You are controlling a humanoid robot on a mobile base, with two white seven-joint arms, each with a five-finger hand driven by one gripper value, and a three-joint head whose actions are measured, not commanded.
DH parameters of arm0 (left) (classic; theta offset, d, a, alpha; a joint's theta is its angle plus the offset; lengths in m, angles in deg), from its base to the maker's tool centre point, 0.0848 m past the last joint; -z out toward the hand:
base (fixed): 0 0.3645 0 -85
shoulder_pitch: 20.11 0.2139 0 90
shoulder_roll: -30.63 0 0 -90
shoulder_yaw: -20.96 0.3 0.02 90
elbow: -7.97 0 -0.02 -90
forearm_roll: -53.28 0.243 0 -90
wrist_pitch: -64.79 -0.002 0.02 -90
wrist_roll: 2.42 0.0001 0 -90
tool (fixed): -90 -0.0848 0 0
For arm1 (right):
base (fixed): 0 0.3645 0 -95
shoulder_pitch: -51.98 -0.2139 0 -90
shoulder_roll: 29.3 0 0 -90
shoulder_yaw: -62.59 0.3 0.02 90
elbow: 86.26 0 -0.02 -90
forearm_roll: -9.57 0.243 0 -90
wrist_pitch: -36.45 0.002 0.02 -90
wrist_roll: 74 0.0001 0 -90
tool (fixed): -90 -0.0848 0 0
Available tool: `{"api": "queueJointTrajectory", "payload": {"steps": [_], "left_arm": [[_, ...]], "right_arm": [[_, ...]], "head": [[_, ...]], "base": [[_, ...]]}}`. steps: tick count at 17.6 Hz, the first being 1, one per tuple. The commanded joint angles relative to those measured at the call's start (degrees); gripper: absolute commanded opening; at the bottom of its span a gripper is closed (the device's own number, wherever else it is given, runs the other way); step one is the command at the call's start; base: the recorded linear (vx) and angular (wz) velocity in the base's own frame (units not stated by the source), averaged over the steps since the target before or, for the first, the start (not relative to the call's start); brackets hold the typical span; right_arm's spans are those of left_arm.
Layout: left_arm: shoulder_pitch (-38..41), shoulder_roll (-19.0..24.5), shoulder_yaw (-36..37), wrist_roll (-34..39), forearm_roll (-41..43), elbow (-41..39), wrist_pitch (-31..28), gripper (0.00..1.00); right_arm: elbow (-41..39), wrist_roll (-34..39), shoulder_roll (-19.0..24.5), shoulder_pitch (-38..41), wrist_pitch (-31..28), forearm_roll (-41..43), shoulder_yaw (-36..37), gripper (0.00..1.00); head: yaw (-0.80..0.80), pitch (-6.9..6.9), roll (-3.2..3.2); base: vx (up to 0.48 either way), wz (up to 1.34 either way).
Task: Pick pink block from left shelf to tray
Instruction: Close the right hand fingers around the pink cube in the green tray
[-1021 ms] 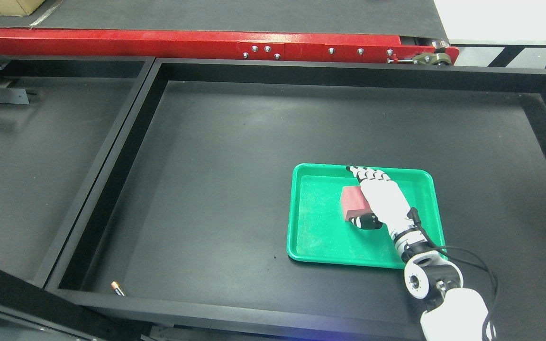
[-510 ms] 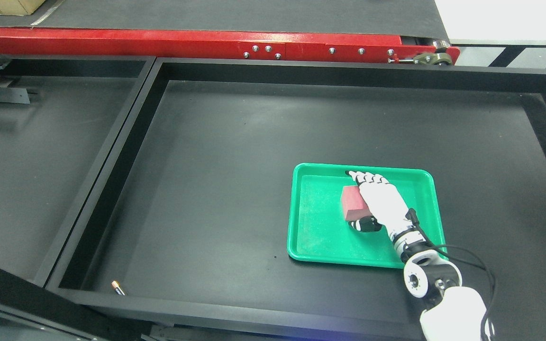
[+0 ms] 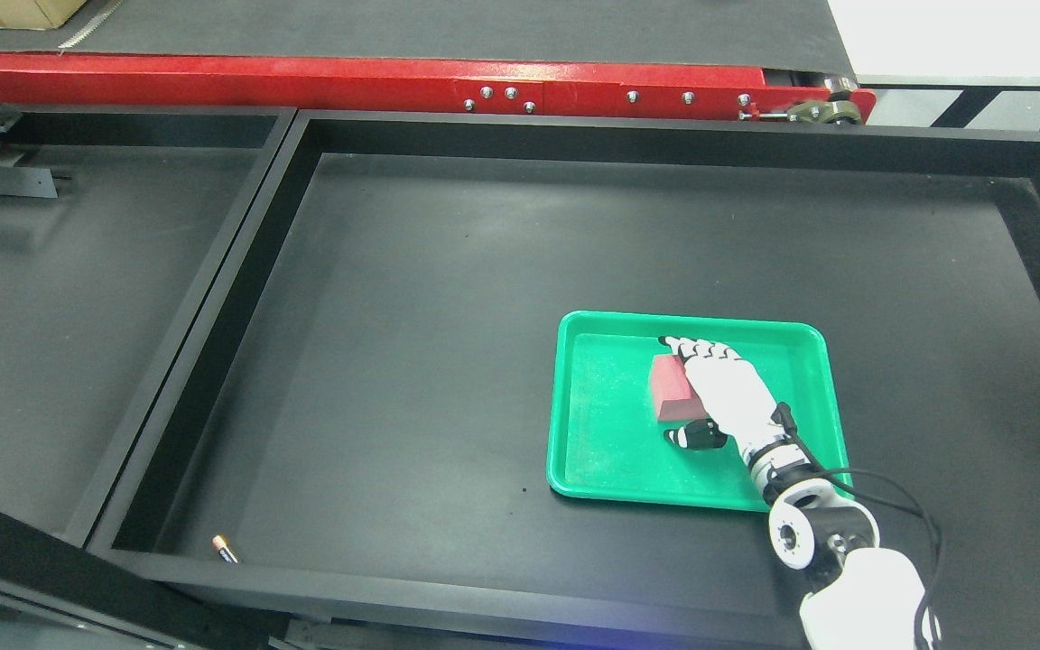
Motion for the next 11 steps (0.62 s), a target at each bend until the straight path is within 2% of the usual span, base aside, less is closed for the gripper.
{"api": "queueJointTrajectory", "payload": {"steps": [1,4,7,9,11], "left_arm": [[1.14,1.0,0.0,0.01,0.0,-1.0,-0.03,1.0],[1.14,1.0,0.0,0.01,0.0,-1.0,-0.03,1.0],[1.14,1.0,0.0,0.01,0.0,-1.0,-0.03,1.0],[1.14,1.0,0.0,0.01,0.0,-1.0,-0.03,1.0],[1.14,1.0,0.0,0.01,0.0,-1.0,-0.03,1.0]], "right_arm": [[0.92,-0.07,-1.0,-0.14,-0.11,-0.14,1.71,0.9],[0.92,-0.08,-1.0,-0.23,-0.11,-0.14,1.89,0.79],[0.92,-0.25,-1.0,-0.23,-0.03,-0.14,1.97,0.57],[0.83,-0.6,-1.0,-0.23,0.24,-0.32,1.89,0.49],[0.83,-1.13,-1.0,-0.14,0.41,-0.49,1.89,0.35]], "head": [[0.0,0.0,0.0],[0.0,0.0,0.0],[0.0,0.0,0.0],[0.0,0.0,0.0],[0.0,0.0,0.0]], "base": [[0.0,0.0],[0.0,0.0],[0.0,0.0],[0.0,0.0],[0.0,0.0]]}}
